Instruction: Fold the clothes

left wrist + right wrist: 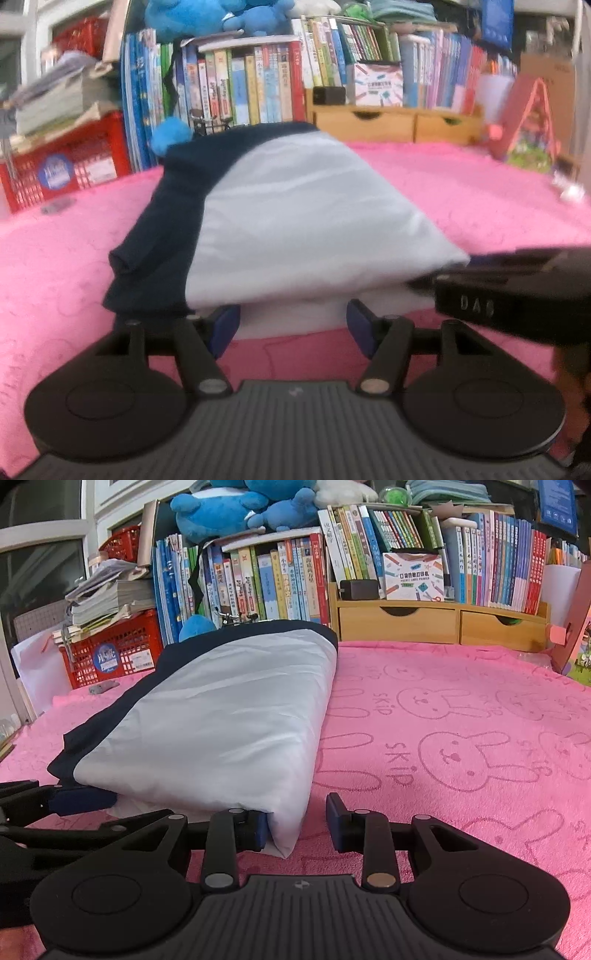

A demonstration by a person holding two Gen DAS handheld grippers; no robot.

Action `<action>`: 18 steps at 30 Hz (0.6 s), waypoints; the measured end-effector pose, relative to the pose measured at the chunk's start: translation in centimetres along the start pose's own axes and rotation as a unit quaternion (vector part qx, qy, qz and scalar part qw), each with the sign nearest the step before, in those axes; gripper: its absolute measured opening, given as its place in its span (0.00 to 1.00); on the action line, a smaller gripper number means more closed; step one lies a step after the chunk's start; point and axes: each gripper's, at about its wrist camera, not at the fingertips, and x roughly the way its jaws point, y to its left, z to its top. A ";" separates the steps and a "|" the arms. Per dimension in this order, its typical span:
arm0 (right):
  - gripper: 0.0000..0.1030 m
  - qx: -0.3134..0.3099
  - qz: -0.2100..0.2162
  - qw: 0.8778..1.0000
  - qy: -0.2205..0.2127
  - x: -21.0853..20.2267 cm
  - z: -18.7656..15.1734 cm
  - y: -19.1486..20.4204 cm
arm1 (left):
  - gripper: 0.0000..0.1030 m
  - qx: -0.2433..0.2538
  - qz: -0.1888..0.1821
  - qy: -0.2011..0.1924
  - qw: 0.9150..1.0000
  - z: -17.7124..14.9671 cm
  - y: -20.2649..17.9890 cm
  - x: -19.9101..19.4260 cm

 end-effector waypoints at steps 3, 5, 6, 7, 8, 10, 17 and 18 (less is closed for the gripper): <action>0.32 -0.003 -0.001 1.000 0.000 0.0 0.0 0.1 | 0.68 0.012 0.010 0.006 1.000 -0.2 0.1 0.1; 0.32 -0.005 -0.002 1.000 0.000 0.0 -0.1 0.1 | 0.68 0.001 0.012 0.007 1.000 -0.2 0.7 0.2; 0.32 -0.007 -0.002 1.000 0.000 0.0 -0.1 0.2 | 0.66 -0.012 0.008 0.006 1.000 -0.2 1.0 0.0; 0.32 -0.007 -0.002 1.000 0.000 0.0 -0.2 0.2 | 0.64 -0.035 -0.004 0.001 0.999 -0.1 1.5 -0.4; 0.32 -0.008 -0.003 1.000 0.000 0.0 -0.2 0.2 | 0.64 -0.054 -0.017 -0.004 0.998 0.1 1.8 -0.7; 0.32 -0.009 -0.004 1.000 0.000 0.0 -0.2 0.3 | 0.65 -0.069 -0.040 -0.011 0.997 0.5 1.8 -0.9; 0.33 -0.005 -0.005 1.000 -0.001 0.0 -0.2 0.2 | 0.63 0.008 0.037 -0.016 0.999 0.1 -0.1 0.7; 0.33 -0.007 -0.006 1.000 0.000 0.0 -0.2 0.3 | 0.64 0.021 0.048 -0.019 0.998 -0.1 -0.2 0.8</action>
